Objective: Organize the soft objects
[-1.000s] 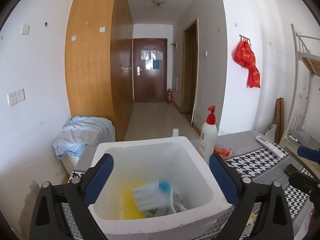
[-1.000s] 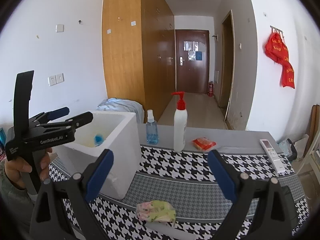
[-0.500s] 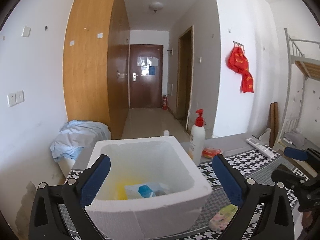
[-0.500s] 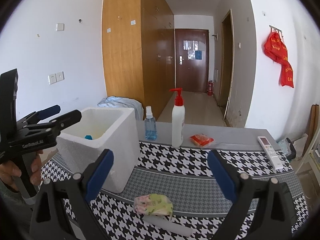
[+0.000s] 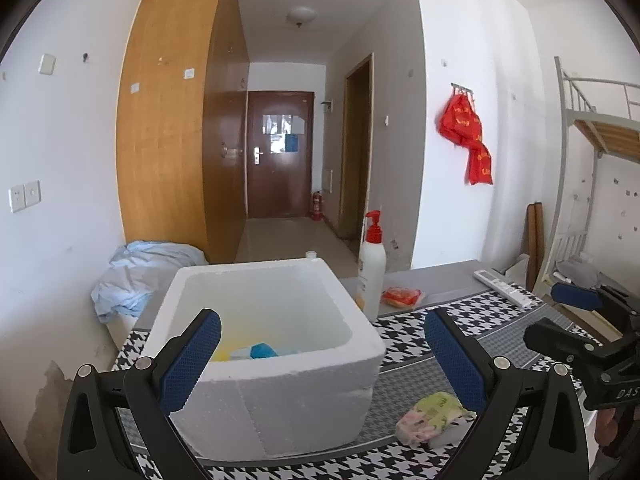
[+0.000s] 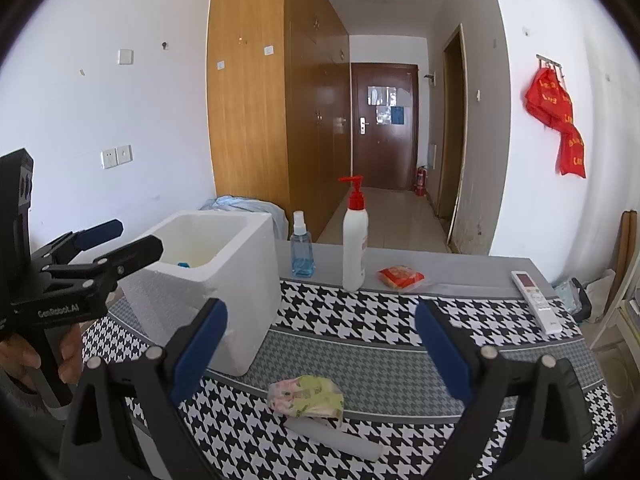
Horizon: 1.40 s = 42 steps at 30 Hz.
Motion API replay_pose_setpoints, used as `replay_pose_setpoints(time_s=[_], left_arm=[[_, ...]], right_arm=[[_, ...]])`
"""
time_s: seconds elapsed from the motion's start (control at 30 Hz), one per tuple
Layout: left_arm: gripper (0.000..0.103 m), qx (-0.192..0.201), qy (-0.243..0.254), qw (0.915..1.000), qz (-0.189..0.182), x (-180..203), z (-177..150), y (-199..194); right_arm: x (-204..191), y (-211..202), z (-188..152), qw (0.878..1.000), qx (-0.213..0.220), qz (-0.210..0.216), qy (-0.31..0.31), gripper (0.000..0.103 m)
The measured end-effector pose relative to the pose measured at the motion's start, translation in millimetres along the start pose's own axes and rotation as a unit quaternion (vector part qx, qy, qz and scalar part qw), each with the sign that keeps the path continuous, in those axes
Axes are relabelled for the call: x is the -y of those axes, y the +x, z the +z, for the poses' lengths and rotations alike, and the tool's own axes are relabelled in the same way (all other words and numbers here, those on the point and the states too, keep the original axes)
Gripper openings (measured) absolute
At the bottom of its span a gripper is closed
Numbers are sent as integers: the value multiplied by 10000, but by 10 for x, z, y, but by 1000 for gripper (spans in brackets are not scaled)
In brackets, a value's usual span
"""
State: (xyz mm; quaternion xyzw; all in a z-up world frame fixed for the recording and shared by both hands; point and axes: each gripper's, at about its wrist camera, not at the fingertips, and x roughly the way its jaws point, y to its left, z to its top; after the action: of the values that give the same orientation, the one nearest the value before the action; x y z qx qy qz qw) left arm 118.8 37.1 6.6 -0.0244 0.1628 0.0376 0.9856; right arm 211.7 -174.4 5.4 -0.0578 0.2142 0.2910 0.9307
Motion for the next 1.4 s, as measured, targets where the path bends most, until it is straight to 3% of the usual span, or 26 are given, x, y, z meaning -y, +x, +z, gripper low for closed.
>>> replay_pose_setpoints(time_s=[0.3, 0.73, 1.4], left_arm=[[102, 100, 11, 9999, -109, 95, -128, -119], [102, -191, -53, 9991, -381, 200, -413, -2], [102, -580, 91, 9942, -902, 449, -627, 194]], right_arm=[[15, -23, -132, 10000, -42, -5, -4, 97], [180, -76, -357, 9999, -14, -13, 142, 97], [355, -72, -633, 9986, -366, -97, 370, 97]])
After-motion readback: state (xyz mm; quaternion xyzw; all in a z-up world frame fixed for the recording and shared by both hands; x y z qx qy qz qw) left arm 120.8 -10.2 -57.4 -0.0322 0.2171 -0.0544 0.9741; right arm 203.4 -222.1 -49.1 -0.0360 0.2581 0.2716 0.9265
